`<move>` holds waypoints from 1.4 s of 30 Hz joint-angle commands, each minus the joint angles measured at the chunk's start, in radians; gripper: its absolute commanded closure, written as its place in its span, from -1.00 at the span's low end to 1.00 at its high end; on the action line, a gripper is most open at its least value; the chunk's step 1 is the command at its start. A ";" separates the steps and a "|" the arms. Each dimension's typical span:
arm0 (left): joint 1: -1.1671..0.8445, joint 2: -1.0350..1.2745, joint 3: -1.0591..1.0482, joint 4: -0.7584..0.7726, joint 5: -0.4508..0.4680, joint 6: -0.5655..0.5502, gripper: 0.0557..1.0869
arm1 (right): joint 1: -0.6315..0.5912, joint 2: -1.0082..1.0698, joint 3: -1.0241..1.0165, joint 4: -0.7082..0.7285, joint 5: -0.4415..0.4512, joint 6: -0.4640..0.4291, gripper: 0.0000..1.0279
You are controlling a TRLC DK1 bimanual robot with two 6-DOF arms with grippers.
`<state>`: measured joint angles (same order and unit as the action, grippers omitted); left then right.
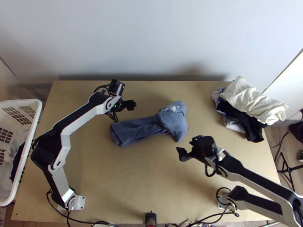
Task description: Fold the t-shirt
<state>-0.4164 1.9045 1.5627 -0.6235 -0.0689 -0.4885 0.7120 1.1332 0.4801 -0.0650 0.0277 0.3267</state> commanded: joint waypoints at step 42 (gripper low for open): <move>0.160 -0.262 -0.273 0.007 -0.020 0.074 -0.74 | 0.007 0.280 1.077 -0.199 0.206 -0.247 0.95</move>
<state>-0.2722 1.6680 1.3323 -0.6228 -0.0902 -0.4175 0.7189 1.3712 1.1824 -0.1268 0.2302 0.1024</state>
